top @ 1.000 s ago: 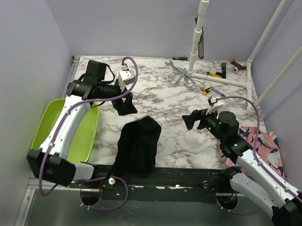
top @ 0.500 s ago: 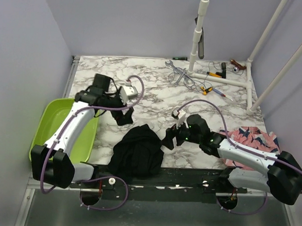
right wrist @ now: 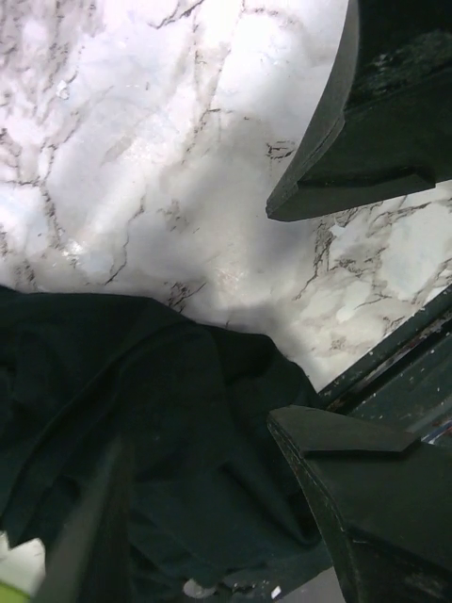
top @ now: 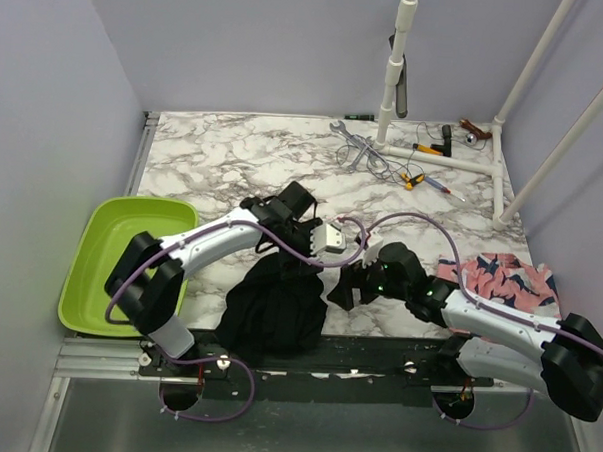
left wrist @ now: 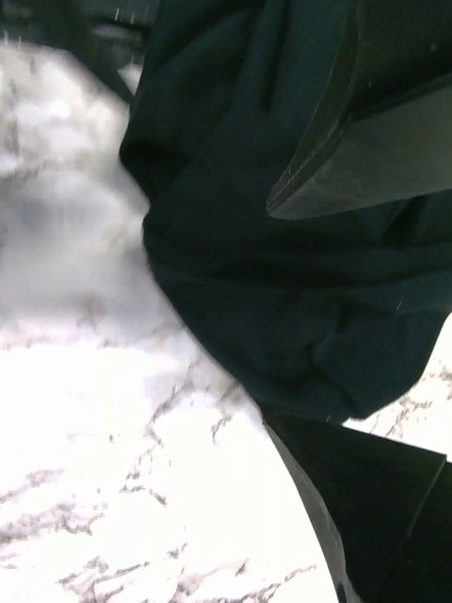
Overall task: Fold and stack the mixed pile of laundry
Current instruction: Flatten out the T-shirt at the center of the board.
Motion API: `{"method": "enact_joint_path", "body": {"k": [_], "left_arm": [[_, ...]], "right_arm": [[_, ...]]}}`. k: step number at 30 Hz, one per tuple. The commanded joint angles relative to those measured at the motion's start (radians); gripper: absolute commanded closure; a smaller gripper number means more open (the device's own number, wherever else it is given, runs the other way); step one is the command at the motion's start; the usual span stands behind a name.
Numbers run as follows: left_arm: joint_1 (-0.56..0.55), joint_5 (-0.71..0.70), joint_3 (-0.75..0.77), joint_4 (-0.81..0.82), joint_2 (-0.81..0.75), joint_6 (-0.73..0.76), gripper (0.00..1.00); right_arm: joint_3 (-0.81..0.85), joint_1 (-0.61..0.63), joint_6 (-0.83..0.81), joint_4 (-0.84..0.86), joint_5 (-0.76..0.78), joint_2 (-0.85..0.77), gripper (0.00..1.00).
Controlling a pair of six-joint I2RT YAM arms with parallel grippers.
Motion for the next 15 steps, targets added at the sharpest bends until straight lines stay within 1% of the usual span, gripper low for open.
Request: {"method": "enact_joint_path", "body": {"k": [1,3,4,5,6,7,8,9,10,11,12,13,15], "left_arm": [[-0.003,-0.135,0.113,0.012,0.153,0.009,0.19],[-0.003,-0.131,0.116,0.014,0.183,0.013,0.22],[-0.004,-0.121,0.114,0.018,0.192,0.016,0.26],[-0.005,-0.114,0.115,0.018,0.202,0.016,0.33],[-0.005,-0.110,0.123,0.014,0.213,0.014,0.43],[-0.004,-0.104,0.136,0.004,0.222,0.011,0.57],[-0.003,-0.091,0.156,-0.017,0.231,0.008,0.66],[-0.004,-0.066,0.173,-0.042,0.236,0.010,0.77],[-0.003,-0.038,0.193,-0.085,0.238,0.018,0.85],[-0.004,-0.001,0.210,-0.131,0.242,0.047,0.89],[-0.006,0.031,0.225,-0.188,0.244,0.067,0.89],[-0.006,0.050,0.229,-0.223,0.244,0.088,0.86],[-0.006,0.040,0.207,-0.226,0.235,0.101,0.67]], "right_arm": [[-0.022,0.000,0.041,-0.018,0.032,-0.068,0.13],[-0.033,0.000,0.048,-0.016,0.034,-0.081,0.13],[-0.036,0.000,0.051,-0.017,0.037,-0.085,0.13],[-0.038,0.000,0.053,-0.015,0.036,-0.086,0.13],[-0.038,0.000,0.053,-0.015,0.033,-0.086,0.13],[-0.037,0.000,0.053,-0.015,0.030,-0.084,0.14],[-0.036,0.000,0.051,-0.017,0.028,-0.081,0.14],[-0.032,0.000,0.051,-0.017,0.027,-0.078,0.14],[-0.028,0.000,0.047,-0.021,0.029,-0.074,0.14],[-0.023,0.000,0.046,-0.025,0.033,-0.073,0.14],[-0.017,0.000,0.046,-0.031,0.036,-0.072,0.14],[-0.015,0.000,0.048,-0.034,0.041,-0.072,0.14],[-0.018,0.000,0.049,-0.035,0.045,-0.077,0.14]]}}
